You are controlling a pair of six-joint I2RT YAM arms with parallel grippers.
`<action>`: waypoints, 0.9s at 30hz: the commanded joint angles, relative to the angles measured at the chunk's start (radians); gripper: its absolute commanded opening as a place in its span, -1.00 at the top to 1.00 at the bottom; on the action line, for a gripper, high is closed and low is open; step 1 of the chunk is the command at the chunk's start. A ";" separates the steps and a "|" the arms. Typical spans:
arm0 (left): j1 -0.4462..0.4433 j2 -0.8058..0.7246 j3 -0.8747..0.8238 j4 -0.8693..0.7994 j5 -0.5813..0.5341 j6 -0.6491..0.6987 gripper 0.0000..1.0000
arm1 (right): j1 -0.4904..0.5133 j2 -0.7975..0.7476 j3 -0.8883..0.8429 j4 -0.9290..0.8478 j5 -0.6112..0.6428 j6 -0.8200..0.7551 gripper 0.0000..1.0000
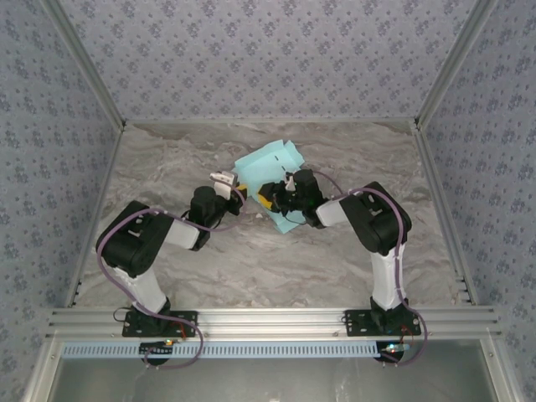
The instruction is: Fold the paper box
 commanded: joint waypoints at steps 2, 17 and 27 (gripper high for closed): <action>0.002 -0.027 -0.025 0.056 0.038 -0.048 0.32 | -0.017 -0.054 -0.020 -0.023 -0.017 -0.058 0.34; 0.158 -0.178 0.110 -0.463 0.015 -0.478 -0.34 | -0.099 -0.132 0.250 -0.531 0.098 -0.379 -0.22; 0.186 -0.018 0.345 -0.722 0.132 -0.757 -0.98 | -0.122 -0.008 0.510 -0.707 0.147 -0.182 -0.40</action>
